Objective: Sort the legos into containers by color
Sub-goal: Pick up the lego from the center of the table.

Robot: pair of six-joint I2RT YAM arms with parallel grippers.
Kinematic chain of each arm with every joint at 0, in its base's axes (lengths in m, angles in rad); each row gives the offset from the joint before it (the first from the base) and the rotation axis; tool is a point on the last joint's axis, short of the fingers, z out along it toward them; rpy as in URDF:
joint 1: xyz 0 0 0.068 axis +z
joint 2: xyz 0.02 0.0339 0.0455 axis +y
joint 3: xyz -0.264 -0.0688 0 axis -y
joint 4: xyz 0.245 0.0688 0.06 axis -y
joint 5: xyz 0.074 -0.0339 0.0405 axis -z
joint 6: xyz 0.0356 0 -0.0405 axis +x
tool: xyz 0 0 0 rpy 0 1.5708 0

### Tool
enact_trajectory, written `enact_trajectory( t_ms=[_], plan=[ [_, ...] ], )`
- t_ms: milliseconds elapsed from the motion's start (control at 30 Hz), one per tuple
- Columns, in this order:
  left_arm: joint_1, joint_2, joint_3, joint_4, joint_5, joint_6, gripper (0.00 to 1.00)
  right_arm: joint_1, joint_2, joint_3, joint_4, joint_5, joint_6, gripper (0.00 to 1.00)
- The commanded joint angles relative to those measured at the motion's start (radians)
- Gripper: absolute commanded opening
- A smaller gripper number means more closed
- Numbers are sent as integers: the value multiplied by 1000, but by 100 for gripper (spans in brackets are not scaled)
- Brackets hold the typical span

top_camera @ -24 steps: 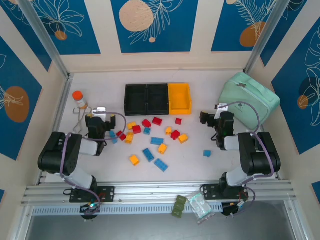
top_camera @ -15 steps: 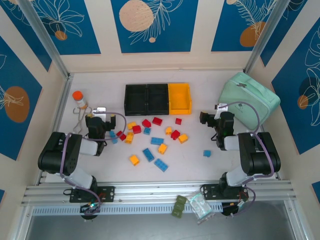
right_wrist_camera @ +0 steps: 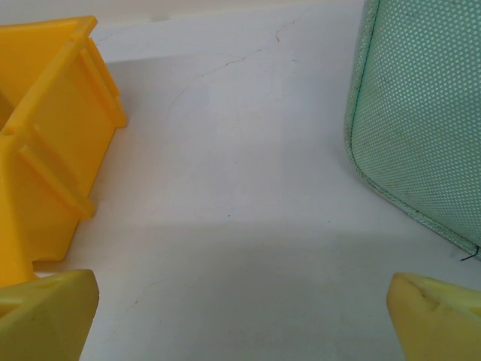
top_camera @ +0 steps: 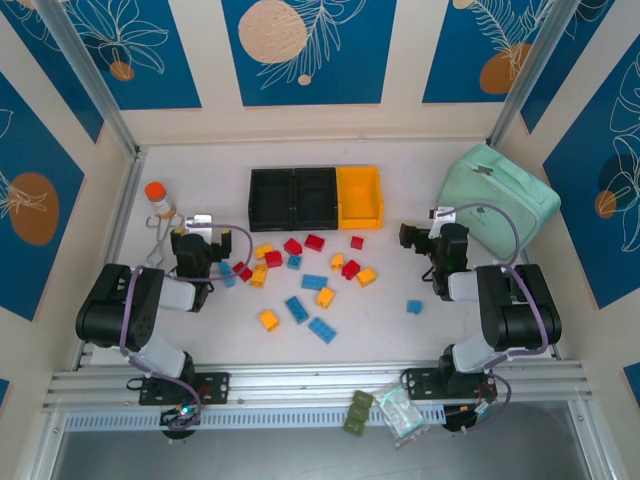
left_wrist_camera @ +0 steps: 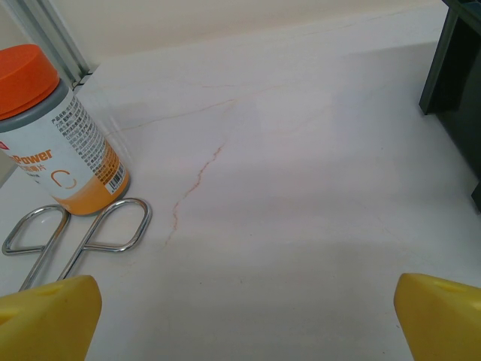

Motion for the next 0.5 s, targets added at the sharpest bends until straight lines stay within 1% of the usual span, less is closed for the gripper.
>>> enact_trajectory(
  t_ms=[0,433,467],
  plan=[
    [6,-7,9,29,16,-11,99,2,-4,22,22,-9,-3,99],
    [9,-9,9,29,24,-14,99,-1,-10,27,16,-13,1,99],
    [9,-10,6,35,19,-12,99,0,-25,38,-17,-18,-1,99]
  ],
)
